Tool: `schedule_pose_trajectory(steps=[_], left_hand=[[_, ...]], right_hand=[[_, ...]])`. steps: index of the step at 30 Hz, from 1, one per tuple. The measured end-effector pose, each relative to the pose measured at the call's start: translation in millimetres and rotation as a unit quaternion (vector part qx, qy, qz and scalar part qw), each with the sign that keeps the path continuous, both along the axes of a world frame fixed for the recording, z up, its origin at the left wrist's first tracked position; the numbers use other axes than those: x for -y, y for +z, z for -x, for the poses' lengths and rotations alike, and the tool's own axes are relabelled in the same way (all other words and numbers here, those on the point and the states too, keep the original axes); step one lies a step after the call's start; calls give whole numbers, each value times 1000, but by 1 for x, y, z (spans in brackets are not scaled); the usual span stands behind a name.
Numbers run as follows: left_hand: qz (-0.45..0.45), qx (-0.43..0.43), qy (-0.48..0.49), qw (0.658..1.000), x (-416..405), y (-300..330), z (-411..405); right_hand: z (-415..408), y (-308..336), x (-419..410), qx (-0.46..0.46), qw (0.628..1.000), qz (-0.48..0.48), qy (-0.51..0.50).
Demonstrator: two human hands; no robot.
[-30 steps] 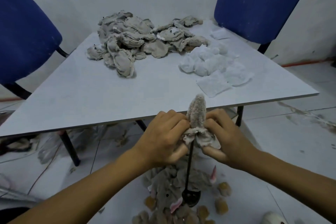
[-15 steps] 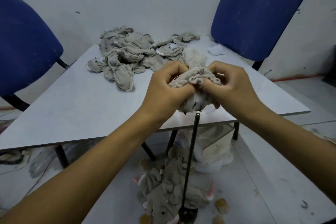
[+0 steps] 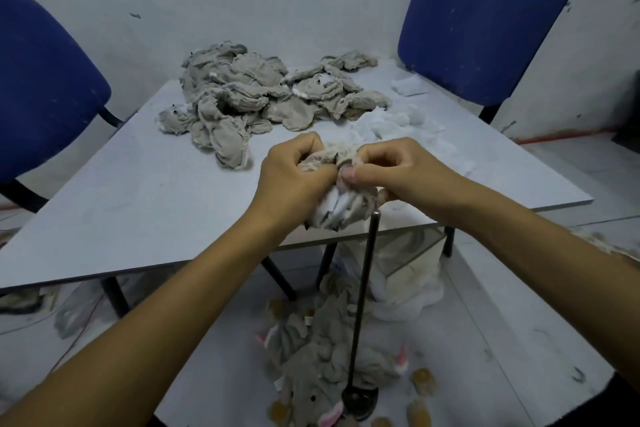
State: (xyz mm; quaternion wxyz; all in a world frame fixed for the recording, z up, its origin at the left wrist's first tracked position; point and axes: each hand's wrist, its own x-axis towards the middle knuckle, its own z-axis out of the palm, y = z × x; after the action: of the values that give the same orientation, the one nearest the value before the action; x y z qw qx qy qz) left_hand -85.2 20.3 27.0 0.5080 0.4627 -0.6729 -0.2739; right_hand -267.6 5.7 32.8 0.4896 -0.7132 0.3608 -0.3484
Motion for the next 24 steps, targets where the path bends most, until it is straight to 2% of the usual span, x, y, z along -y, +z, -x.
schedule_pose_trajectory(steps=[3, 5, 7, 9, 11, 13, 17, 22, 24], left_hand=[[-14, 8, -91, 996, -6, -1, -6], [42, 54, -102, 992, -14, -1, 0], [105, 106, -106, 983, -22, -3, 10], [122, 125, -89, 981, -22, -3, 14], [99, 107, -59, 988, -20, -2, 7], [120, 118, -69, 983, -21, -1, -1], [227, 174, -96, 953, -30, -6, -4], [290, 208, -88, 930, -41, -15, -5], [306, 234, -89, 919, -43, -20, -4]], right_hand=[[7, -3, -3, -12, 994, 51, -99], [4, -9, -4, -58, 973, 117, -188], [-5, -14, -5, -104, 938, 167, -285], [-11, -14, -6, -114, 922, 176, -325], [-8, -11, -8, -86, 939, 175, -285], [0, -8, -16, -82, 938, 245, -233], [15, -10, -33, -93, 873, 444, -178], [21, -23, -46, -77, 825, 538, -157], [23, -31, -47, -101, 812, 557, -145]])
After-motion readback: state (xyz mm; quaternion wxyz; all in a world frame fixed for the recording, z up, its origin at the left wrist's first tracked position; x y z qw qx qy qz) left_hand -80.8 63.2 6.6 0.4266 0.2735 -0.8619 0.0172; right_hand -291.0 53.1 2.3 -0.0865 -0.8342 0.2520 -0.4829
